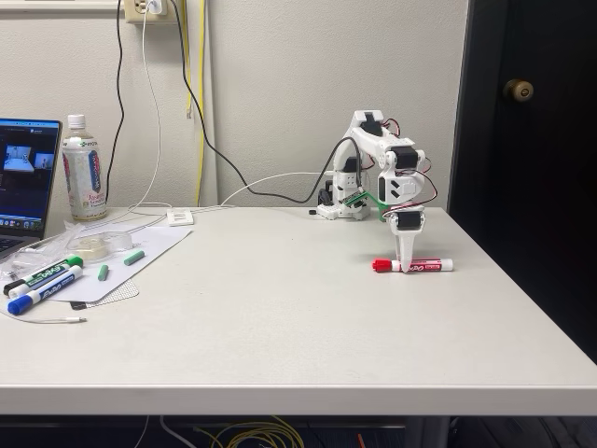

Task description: Pick up the red marker.

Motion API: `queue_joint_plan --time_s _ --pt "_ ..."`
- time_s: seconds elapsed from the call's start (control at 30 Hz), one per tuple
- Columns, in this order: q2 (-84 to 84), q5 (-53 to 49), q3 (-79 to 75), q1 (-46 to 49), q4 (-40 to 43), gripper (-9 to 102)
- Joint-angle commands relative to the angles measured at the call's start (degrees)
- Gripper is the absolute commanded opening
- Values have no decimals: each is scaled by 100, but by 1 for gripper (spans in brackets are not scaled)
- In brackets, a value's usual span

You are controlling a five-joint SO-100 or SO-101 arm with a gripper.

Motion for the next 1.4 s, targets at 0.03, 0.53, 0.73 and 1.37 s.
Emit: queue_joint_plan --time_s 0.03,0.53,0.73,1.37 --pt "132 18 -272 -18 -26 0" --pt "712 44 -272 -53 176 0" --pt "1081 9 -272 -18 290 0" --pt "2874 -765 -272 853 1169 0"
